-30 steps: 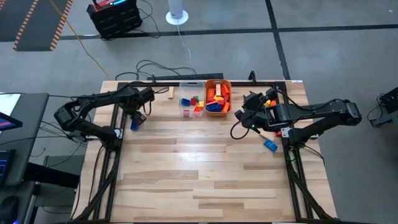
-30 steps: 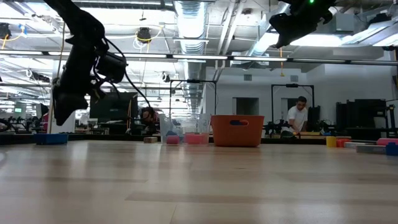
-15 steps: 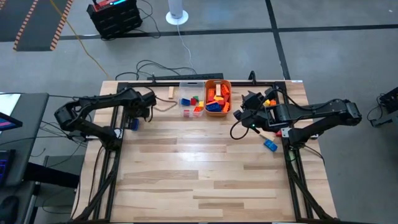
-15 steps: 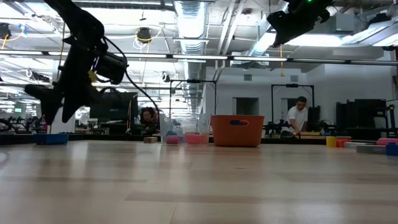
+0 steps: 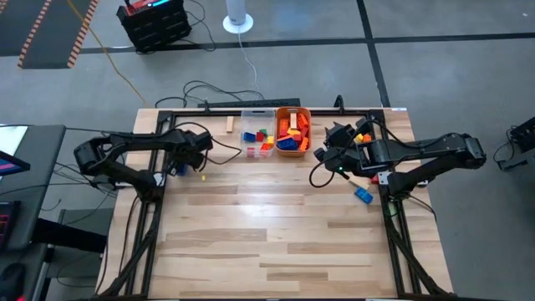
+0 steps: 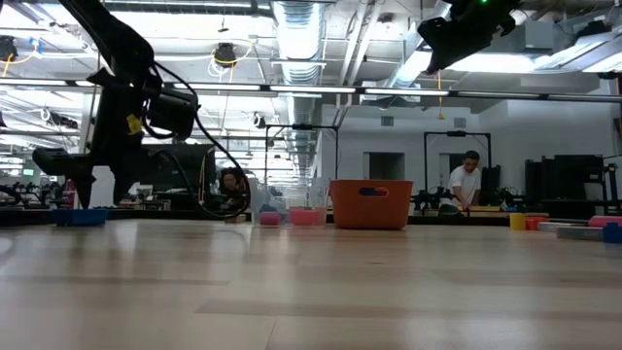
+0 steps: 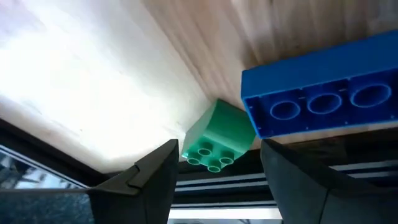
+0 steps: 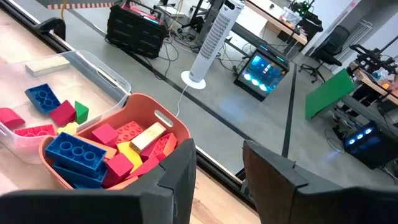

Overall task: Sort blocks by size
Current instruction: Put the green square game piece into the clear bin

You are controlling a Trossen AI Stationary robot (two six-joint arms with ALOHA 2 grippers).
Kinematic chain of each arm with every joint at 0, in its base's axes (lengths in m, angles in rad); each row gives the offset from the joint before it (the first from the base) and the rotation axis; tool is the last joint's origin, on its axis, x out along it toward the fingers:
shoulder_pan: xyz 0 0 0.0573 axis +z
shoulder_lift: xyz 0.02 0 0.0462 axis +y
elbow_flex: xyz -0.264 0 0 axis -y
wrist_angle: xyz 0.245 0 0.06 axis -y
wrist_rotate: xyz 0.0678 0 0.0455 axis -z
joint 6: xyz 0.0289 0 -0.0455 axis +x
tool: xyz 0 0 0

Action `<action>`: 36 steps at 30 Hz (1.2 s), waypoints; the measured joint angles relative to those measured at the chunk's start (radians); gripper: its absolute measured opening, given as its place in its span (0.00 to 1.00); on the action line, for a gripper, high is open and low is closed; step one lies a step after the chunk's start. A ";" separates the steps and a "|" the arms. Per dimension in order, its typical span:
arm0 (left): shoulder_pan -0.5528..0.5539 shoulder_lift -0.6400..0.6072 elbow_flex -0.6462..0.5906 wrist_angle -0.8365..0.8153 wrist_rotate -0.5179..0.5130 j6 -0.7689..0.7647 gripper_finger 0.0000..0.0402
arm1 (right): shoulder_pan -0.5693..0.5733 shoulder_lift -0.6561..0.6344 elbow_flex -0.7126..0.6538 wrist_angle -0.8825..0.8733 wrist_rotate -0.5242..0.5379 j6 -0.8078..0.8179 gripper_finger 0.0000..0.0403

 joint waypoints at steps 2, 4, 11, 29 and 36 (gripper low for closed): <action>0.000 0.001 0.000 0.001 0.000 0.036 0.55 | 0.000 0.000 0.000 0.000 -0.001 0.000 0.41; 0.000 0.002 0.000 0.001 0.000 0.059 0.55 | 0.000 0.000 0.000 0.000 -0.011 0.000 0.41; 0.001 0.002 0.000 0.002 0.000 0.144 0.55 | 0.000 0.000 0.000 0.000 -0.013 0.000 0.41; 0.022 0.217 0.005 0.051 -0.057 0.203 0.55 | 0.000 0.000 0.000 0.000 -0.014 0.000 0.41; 0.025 0.281 0.003 0.051 -0.154 0.203 0.53 | 0.000 0.000 0.000 -0.001 -0.016 0.000 0.41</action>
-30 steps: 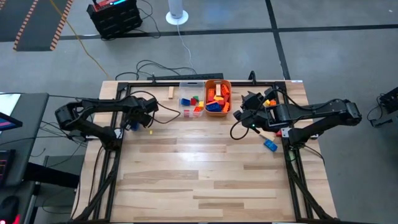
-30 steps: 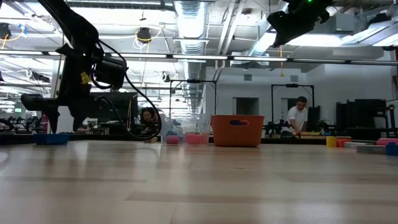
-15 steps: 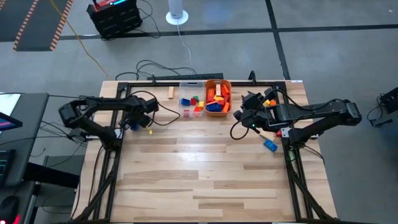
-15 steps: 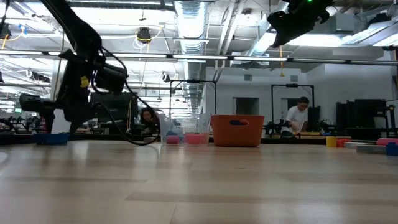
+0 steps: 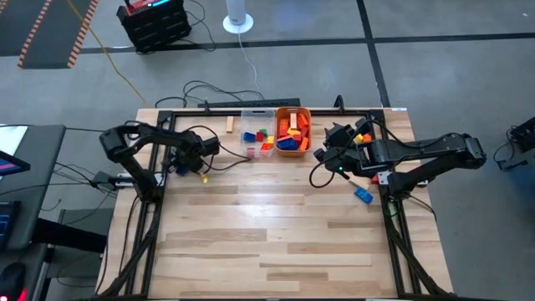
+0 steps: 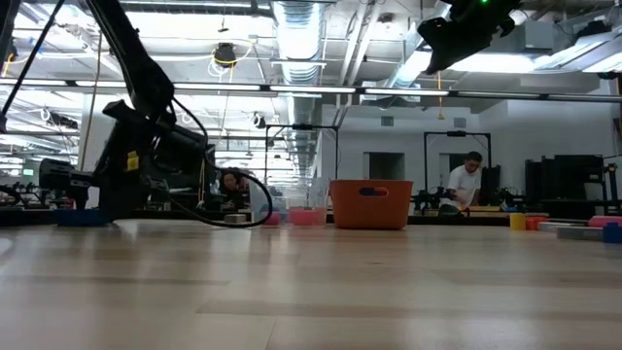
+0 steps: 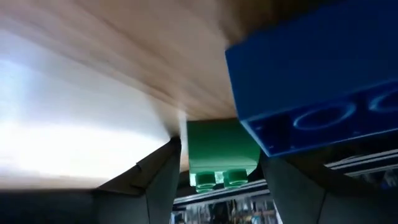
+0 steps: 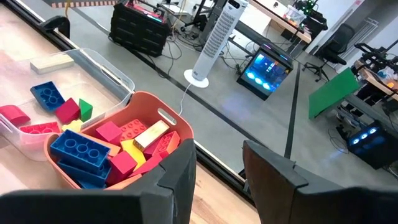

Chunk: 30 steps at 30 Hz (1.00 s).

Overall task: Sort blocks by size
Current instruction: Put the green square game piece into the clear bin

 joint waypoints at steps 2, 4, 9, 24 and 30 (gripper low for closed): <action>0.002 0.001 -0.003 -0.001 -0.026 0.000 0.52 | 0.000 0.000 0.000 0.000 0.000 0.000 0.41; 0.003 0.000 -0.003 -0.005 -0.044 -0.003 0.50 | 0.000 0.000 0.000 0.000 0.000 0.000 0.41; 0.003 0.000 -0.003 -0.002 -0.047 -0.004 0.41 | 0.000 0.000 0.000 0.000 0.000 0.000 0.41; -0.028 -0.001 0.020 -0.015 -0.002 -0.158 0.33 | 0.000 0.000 0.000 0.000 0.000 0.000 0.41; -0.094 -0.001 0.096 -0.049 0.041 -0.120 0.33 | 0.000 0.000 0.000 0.000 0.000 0.000 0.41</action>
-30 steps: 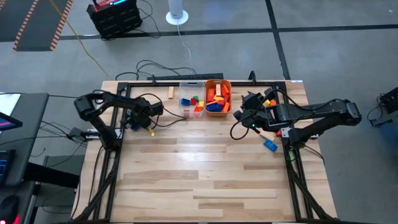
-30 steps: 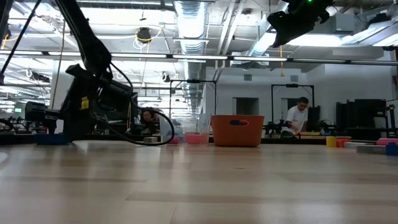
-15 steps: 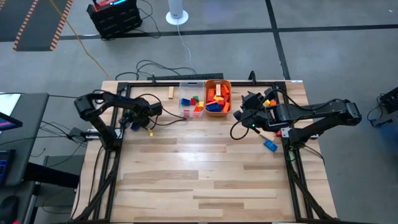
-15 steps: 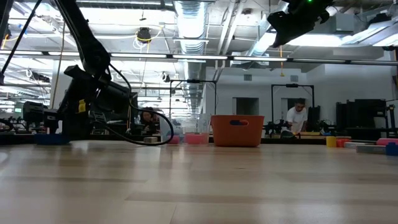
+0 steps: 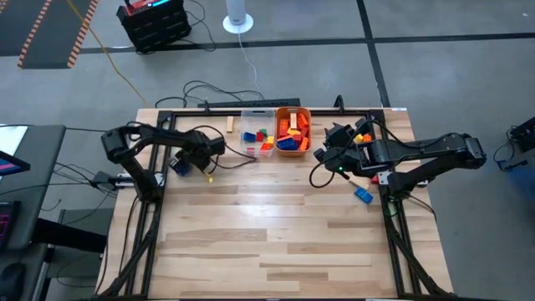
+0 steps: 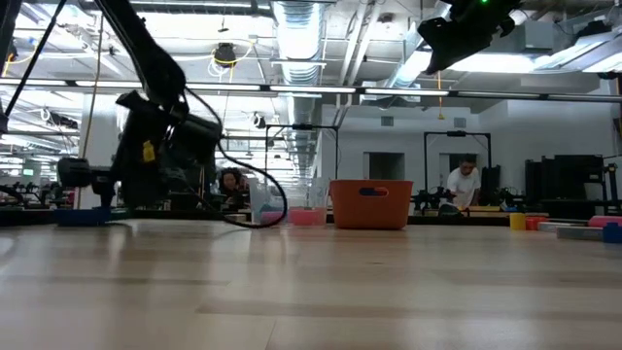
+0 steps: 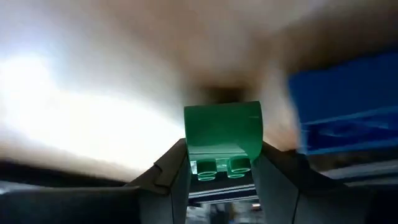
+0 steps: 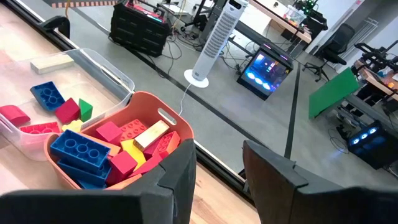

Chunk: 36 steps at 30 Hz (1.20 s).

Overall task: Sort blocks by size
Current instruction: Put the green square game piece into the clear bin, then put the blue rectangle game piece into the orange bin

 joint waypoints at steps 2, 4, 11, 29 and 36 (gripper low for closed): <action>-0.042 0.000 0.017 -0.024 0.033 0.049 0.33 | 0.000 0.000 0.000 0.000 0.000 0.000 0.41; -0.090 0.000 0.040 -0.019 0.078 0.082 0.33 | 0.000 0.000 0.000 0.000 0.000 0.000 0.41; -0.207 0.000 0.222 0.178 0.325 -0.053 0.33 | 0.000 0.000 0.000 0.000 0.000 0.000 0.41; -0.123 0.006 0.555 0.386 0.566 -0.536 0.41 | 0.005 0.000 0.000 -0.010 0.000 0.002 0.41; -0.027 0.070 0.552 0.249 0.598 -0.685 0.55 | 0.006 0.000 0.000 -0.012 0.000 0.001 0.41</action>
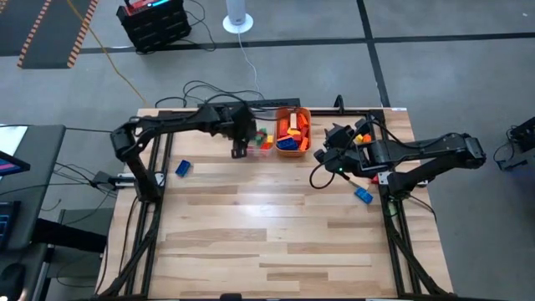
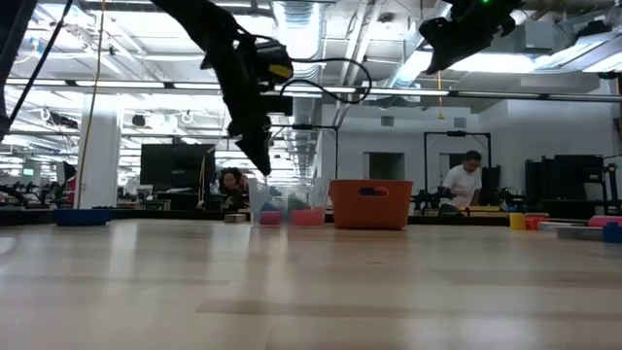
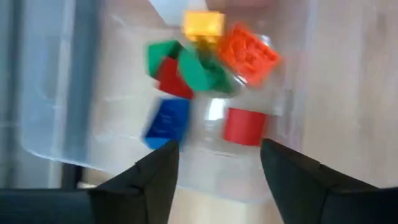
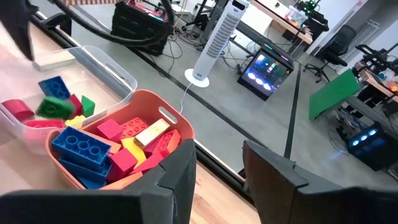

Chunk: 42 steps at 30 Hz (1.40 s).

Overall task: Sort blocks by size
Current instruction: Put the blue rectangle game piece into the orange bin

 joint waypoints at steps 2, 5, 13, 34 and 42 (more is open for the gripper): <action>0.006 -0.003 0.000 -0.036 0.020 -0.031 0.59 | -0.001 0.000 0.000 -0.002 0.000 0.000 0.41; -0.013 -0.027 0.030 -0.155 0.018 -0.076 0.62 | 0.000 0.000 0.000 -0.006 0.000 0.000 0.41; -0.111 -0.135 0.086 -0.611 -0.113 -0.462 0.62 | 0.000 0.000 0.000 -0.009 0.000 0.000 0.41; 0.121 -0.587 -0.628 -0.461 -0.083 -0.855 0.63 | 0.004 0.000 0.000 0.022 0.000 -0.016 0.41; 0.118 -0.578 -0.678 -0.378 -0.046 -0.892 0.63 | 0.007 0.000 0.000 0.024 -0.001 -0.018 0.41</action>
